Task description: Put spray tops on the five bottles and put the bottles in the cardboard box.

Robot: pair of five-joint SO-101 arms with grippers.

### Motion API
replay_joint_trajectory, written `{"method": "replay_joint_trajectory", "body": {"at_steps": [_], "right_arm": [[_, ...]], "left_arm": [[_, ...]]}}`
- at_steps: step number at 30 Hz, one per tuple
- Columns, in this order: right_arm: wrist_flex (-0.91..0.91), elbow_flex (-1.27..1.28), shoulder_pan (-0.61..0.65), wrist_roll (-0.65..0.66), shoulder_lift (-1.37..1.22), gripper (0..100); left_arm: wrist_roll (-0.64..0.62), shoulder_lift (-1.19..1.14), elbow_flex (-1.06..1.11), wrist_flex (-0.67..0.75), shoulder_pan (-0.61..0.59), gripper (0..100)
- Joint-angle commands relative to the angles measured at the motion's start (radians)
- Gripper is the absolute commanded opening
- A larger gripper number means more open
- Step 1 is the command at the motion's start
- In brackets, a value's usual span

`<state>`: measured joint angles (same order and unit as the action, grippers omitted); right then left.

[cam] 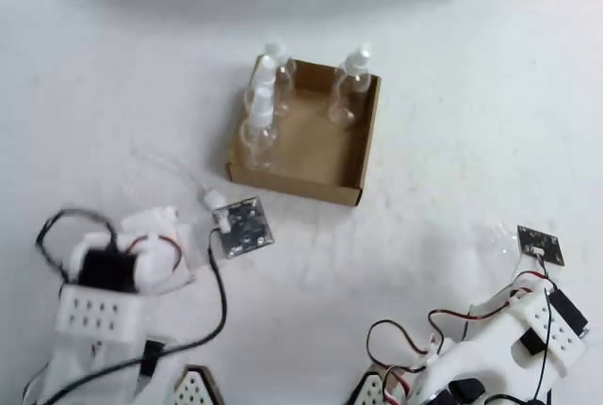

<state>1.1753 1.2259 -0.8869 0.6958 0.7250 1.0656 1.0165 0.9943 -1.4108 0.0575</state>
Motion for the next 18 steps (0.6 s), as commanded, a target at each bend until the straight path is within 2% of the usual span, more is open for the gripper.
{"method": "replay_joint_trajectory", "body": {"at_steps": [1, 7, 12, 15, 18], "right_arm": [[-0.012, -0.005, 0.002, -0.009, 0.007, 1.6], [-0.012, -0.005, 0.002, -0.009, 0.007, 1.6], [-0.012, -0.005, 0.002, -0.009, 0.007, 1.6], [-0.012, -0.005, 0.002, -0.008, 0.007, 1.6], [-0.012, -0.005, 0.002, -0.008, 0.007, 1.6]], "left_arm": [[0.064, -0.073, -0.121, -0.006, 0.033, 3], [0.109, -0.071, -0.132, -0.009, 0.117, 11], [0.281, -0.074, -0.121, -0.038, 0.128, 12], [0.374, -0.079, -0.110, -0.038, 0.079, 12], [0.448, -0.081, -0.110, 0.020, 0.018, 12]]}}
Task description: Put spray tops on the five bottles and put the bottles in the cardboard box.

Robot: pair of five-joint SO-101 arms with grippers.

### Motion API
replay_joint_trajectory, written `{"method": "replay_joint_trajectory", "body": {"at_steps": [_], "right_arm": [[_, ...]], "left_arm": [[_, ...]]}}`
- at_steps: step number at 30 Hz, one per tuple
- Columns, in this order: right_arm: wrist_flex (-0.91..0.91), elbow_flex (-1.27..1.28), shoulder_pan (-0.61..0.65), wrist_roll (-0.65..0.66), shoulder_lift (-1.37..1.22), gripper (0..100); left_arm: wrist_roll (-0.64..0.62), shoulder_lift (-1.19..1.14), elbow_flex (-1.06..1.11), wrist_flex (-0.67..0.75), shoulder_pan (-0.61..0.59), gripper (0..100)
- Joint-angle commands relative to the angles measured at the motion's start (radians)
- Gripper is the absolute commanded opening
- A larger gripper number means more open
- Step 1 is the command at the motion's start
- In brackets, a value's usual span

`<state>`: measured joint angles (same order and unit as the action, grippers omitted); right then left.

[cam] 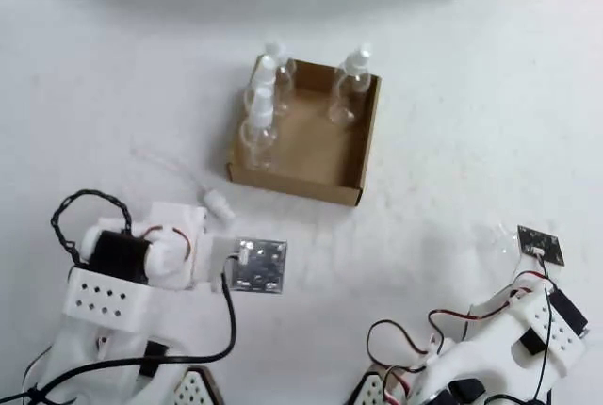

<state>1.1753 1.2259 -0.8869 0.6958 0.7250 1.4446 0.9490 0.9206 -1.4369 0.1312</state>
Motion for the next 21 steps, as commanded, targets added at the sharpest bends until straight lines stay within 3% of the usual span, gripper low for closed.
{"method": "replay_joint_trajectory", "body": {"at_steps": [1, 5, 10, 21], "right_arm": [[-0.012, -0.005, 0.002, -0.008, 0.007, 1.6], [-0.012, -0.005, 0.002, -0.008, 0.008, 1.6], [-0.012, -0.005, 0.002, -0.008, 0.010, 1.6], [-0.013, -0.005, 0.004, -0.008, 0.015, 1.6]], "left_arm": [[0.097, -0.013, -0.034, 0.071, -0.077, 13], [0.229, -0.015, 0.008, 0.164, -0.124, 21], [0.295, -0.015, 0.081, 0.290, -0.102, 25], [0.305, -0.117, 0.132, 0.528, -0.005, 25]]}}
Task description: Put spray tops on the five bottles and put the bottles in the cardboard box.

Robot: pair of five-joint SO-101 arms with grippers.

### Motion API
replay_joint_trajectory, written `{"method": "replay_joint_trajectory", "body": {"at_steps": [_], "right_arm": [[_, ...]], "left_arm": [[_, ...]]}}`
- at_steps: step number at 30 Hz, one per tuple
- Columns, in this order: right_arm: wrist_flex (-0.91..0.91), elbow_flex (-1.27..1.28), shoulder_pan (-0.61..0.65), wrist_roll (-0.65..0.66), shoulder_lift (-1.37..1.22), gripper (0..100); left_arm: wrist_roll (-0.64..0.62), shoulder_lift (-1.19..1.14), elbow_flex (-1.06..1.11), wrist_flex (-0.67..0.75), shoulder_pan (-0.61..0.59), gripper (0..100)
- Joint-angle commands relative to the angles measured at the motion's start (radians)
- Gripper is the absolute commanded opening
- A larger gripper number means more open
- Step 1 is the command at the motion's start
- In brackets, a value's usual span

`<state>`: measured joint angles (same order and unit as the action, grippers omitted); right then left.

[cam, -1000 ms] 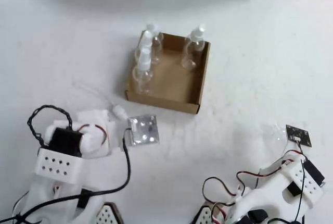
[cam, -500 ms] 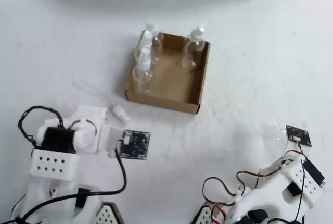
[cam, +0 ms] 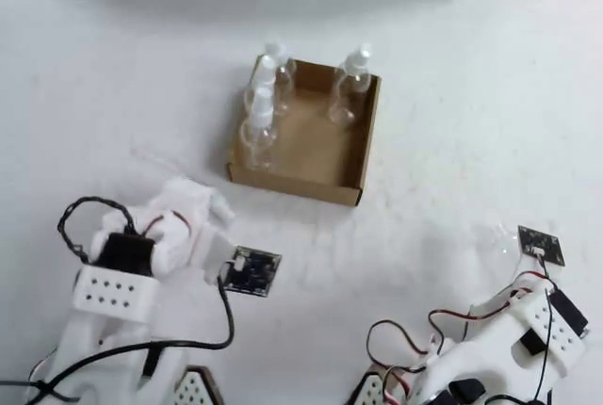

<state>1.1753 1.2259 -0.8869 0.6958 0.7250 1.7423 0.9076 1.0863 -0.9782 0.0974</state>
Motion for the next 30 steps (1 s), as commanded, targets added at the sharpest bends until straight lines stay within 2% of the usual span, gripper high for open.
{"method": "replay_joint_trajectory", "body": {"at_steps": [1, 11, 30], "right_arm": [[-0.013, -0.005, 0.004, -0.008, 0.015, 1.6], [-0.013, -0.005, 0.054, -0.008, 0.015, 1.6], [-0.025, -0.005, 0.058, -0.008, 0.013, 1.6]], "left_arm": [[0.005, -0.124, -0.049, 0.091, 0.028, 25], [0.000, -0.590, -0.322, 0.120, -0.013, 25], [0.002, -0.960, -0.557, 0.123, -0.015, 24]]}}
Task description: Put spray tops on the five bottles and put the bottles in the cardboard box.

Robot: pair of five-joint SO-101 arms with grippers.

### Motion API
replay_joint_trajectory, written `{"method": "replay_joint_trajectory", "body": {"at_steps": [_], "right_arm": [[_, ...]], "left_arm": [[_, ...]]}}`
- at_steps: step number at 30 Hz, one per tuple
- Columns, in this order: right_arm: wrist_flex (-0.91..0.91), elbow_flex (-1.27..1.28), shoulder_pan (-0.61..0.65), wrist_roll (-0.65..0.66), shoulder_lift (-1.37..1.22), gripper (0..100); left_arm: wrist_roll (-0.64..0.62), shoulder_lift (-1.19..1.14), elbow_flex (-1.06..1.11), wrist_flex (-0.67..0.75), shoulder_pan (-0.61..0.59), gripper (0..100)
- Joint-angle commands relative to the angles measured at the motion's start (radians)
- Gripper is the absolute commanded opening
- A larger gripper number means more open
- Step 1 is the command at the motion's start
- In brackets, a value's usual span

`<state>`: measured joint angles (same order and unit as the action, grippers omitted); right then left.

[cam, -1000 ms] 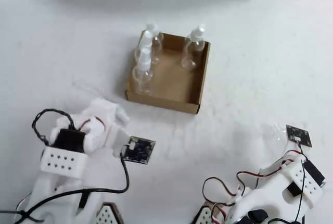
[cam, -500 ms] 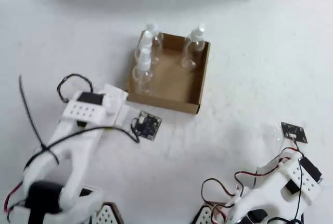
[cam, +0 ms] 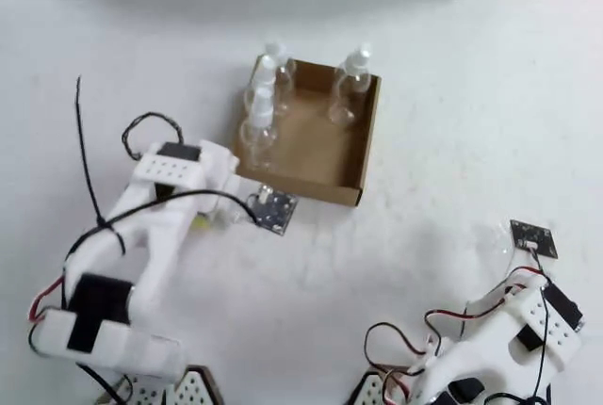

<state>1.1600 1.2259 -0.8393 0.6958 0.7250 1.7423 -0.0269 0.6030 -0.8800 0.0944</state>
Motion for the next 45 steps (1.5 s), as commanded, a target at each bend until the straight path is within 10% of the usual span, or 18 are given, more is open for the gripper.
{"method": "replay_joint_trajectory", "body": {"at_steps": [1, 9, 22, 45], "right_arm": [[-0.010, -0.005, 0.010, -0.008, 0.013, 1.6], [-0.010, -0.005, 0.010, -0.008, 0.008, 1.6], [-0.010, -0.005, 0.012, -0.008, 0.007, 1.6], [-0.012, 0.006, 0.012, -0.008, 0.012, 1.6]], "left_arm": [[0.002, -0.045, -0.081, 0.025, -0.012, 22], [0.003, -0.059, -0.094, -0.055, -0.038, 3], [-0.046, 0.262, -0.087, -0.555, -0.062, 3], [-1.725, 0.512, -0.086, -0.408, -0.124, 4]]}}
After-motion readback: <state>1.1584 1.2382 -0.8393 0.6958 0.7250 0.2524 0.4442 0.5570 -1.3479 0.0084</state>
